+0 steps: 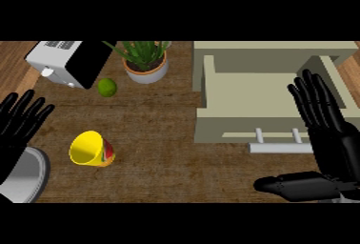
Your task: Pick up the cup, place it into the drawer and close the drawer
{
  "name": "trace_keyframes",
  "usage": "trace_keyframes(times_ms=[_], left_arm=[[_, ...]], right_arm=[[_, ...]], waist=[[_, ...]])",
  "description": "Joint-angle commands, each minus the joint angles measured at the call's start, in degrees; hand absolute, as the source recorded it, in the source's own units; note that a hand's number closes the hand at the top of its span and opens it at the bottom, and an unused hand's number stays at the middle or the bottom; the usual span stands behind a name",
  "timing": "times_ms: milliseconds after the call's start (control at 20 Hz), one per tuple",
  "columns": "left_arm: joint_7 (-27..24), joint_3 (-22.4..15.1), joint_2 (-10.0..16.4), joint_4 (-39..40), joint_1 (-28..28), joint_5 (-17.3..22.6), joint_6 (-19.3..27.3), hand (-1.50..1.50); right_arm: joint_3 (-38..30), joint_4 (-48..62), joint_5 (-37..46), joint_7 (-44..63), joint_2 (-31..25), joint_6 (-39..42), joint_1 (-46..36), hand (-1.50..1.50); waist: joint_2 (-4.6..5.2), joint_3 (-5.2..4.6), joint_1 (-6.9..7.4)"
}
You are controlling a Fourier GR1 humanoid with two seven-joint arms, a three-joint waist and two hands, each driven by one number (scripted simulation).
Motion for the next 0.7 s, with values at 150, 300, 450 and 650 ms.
trace_keyframes(times_ms=[150,300,450,650], left_arm=[[-5.07,-0.36,-1.9,15.12,-6.01,-9.23,-3.19,-1.5],[-9.74,1.68,-0.24,23.08,-6.34,-12.49,-7.48,-1.5],[-16.22,1.69,-0.96,31.26,-8.5,-18.7,-8.31,-1.5],[-18.07,3.18,0.85,35.73,-10.06,-20.93,-7.62,-1.5]], right_arm=[[-2.97,5.45,-1.94,-0.51,-1.48,2.32,-5.02,-1.5],[-2.57,1.83,-1.77,0.12,-1.04,2.04,-3.0,-1.5],[-5.59,3.56,-3.84,-1.07,-3.04,3.89,-4.63,-1.5],[-6.83,5.94,-4.6,3.24,-3.58,3.12,-10.79,-1.5]], waist=[[0.0,0.02,-0.37],[-0.03,0.01,-0.49],[0.04,-0.01,-0.72],[-0.04,0.01,-0.33]])
